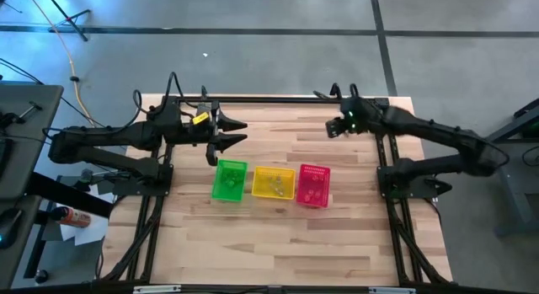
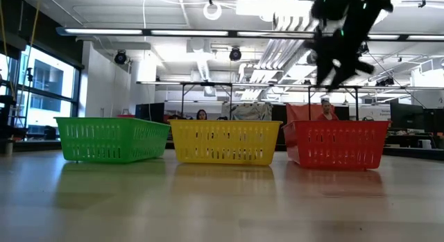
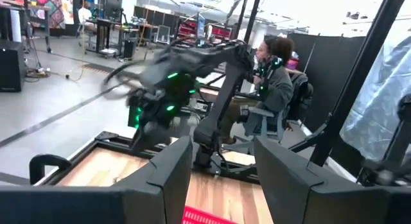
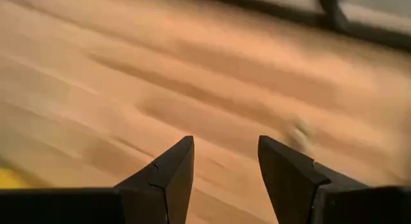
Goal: Sort Halloween decoration
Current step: Put the white skull toy into the yellow basket
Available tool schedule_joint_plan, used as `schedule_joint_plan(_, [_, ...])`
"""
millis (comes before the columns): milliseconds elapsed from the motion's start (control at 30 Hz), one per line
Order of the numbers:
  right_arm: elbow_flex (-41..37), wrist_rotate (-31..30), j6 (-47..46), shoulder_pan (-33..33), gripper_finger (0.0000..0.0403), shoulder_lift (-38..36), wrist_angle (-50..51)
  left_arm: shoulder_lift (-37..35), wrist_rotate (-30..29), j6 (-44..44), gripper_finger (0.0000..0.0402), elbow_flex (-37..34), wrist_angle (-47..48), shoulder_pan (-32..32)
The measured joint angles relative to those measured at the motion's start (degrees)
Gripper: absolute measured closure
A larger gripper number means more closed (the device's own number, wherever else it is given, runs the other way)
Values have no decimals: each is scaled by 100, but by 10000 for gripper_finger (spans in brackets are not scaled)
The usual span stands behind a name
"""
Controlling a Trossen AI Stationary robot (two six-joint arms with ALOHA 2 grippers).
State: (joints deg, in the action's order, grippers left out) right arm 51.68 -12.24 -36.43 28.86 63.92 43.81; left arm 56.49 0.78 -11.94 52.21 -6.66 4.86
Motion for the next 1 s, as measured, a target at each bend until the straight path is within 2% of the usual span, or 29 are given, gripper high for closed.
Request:
schedule_joint_plan(133, [0, 226, 568, 987, 234, 650, 749, 0, 0, 1, 245, 0, 14, 0])
schedule_joint_plan(300, [0, 462, 1410, 1614, 234, 1485, 916, 0, 0, -146, 245, 0, 156, 0])
schedule_joint_plan(467, [0, 502, 1869, 1849, 234, 2212, 798, 0, 2, -304, 245, 0, 286, -2])
schedule_joint_plan(633, [0, 794, 2046, 2005, 234, 2744, 530, 0, 2, -446, 245, 0, 282, -2])
schedule_joint_plan(1000, [2, 934, 2467, 2042, 234, 3252, 112, 0, 2, -571, 245, 0, 287, -2])
